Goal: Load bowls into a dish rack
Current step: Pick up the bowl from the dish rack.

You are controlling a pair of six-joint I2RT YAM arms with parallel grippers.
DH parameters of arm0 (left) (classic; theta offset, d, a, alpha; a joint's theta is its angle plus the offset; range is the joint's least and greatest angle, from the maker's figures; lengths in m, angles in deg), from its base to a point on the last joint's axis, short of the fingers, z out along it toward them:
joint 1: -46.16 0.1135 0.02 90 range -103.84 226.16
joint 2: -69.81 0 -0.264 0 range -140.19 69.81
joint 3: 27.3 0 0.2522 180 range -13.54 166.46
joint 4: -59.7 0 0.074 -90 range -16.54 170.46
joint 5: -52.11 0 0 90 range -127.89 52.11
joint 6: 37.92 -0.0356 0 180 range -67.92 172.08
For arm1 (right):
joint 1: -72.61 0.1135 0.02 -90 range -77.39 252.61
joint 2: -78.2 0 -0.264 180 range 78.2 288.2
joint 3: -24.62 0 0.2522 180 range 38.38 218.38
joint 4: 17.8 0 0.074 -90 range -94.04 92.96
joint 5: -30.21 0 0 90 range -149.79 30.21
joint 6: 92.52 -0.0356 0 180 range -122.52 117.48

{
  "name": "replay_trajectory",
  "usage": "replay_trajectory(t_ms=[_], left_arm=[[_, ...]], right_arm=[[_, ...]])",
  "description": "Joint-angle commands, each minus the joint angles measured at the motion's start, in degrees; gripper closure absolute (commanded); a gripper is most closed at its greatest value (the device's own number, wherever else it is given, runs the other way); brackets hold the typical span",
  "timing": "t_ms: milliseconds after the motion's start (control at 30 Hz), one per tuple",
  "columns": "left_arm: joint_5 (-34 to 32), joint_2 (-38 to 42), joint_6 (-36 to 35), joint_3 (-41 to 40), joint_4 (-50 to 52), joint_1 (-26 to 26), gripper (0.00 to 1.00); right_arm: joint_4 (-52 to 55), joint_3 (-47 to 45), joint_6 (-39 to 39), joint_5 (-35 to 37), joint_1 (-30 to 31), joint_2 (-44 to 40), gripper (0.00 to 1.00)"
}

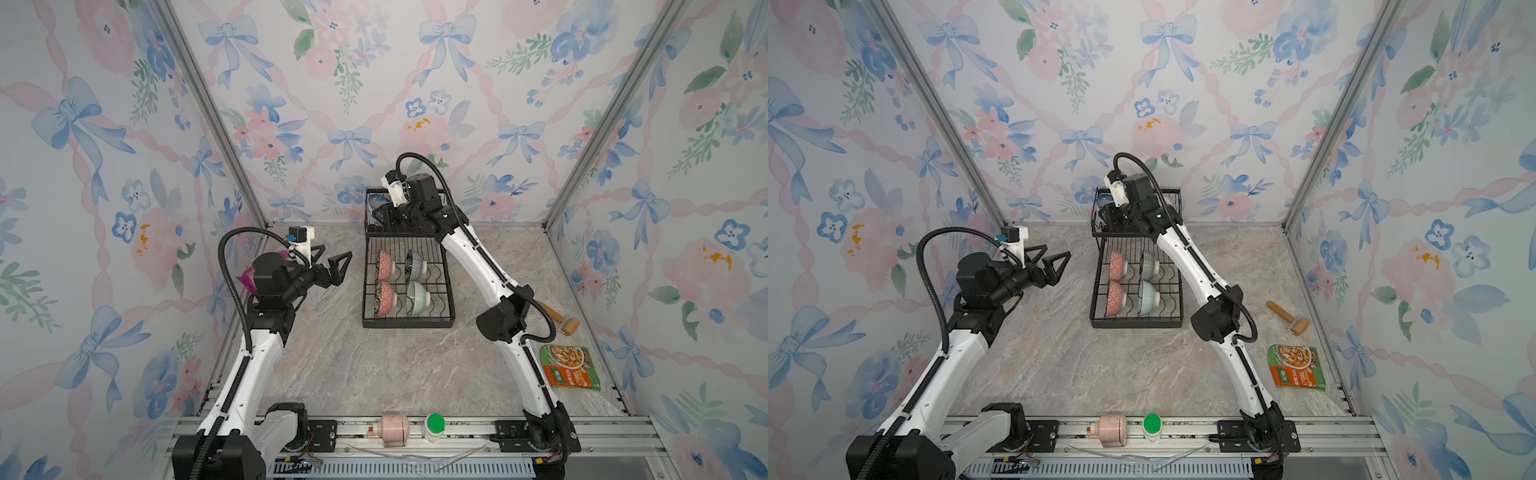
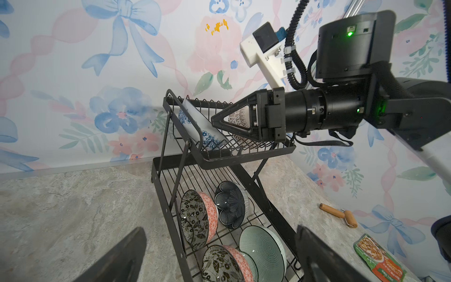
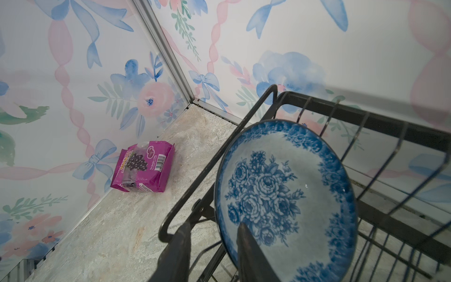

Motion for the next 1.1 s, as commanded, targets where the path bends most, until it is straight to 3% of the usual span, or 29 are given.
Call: replay_trajectory(t_ms=[0,133,267,433,567,800,1067], left_arm=[[1.33,-0.35,0.86,-0.83,-1.98,0.42,0.02],[1.33,-0.54,1.02,-0.84,-2.06,0.52,0.02],[1.48,-0.41,1.20,-1.00,-2.06,0.67,0.02],[1.90,-0.19,2.02,-1.16,-2.82,1.25,0.02],[2.66,-0.85,2.69,-1.10,-3.12,2.27,0.02],[1.68,-0.39,2.17,-1.91,-3.12,2.45,0.02],[2.00,-1.06,2.28,-1.58,-3.12,2.66,0.02]], right_arm=[[-0.60,0.78,0.98,0.92,0.57,1.71,0.66],[-0.75,0.76,1.07,1.49,0.77,2.25,0.68],[-1.29,0.82,0.76,1.89,0.86,2.97,0.81],[-1.00,0.83,0.98,1.91,0.78,3.34,0.82],[-0.66,0.78,0.30,1.25,-0.08,3.03,1.00],[-5.39,-0.88,-2.40,-2.60,-1.46,0.95,1.00],[-16.50,-2.85,-16.20,-10.75,-3.27,0.04,1.00]])
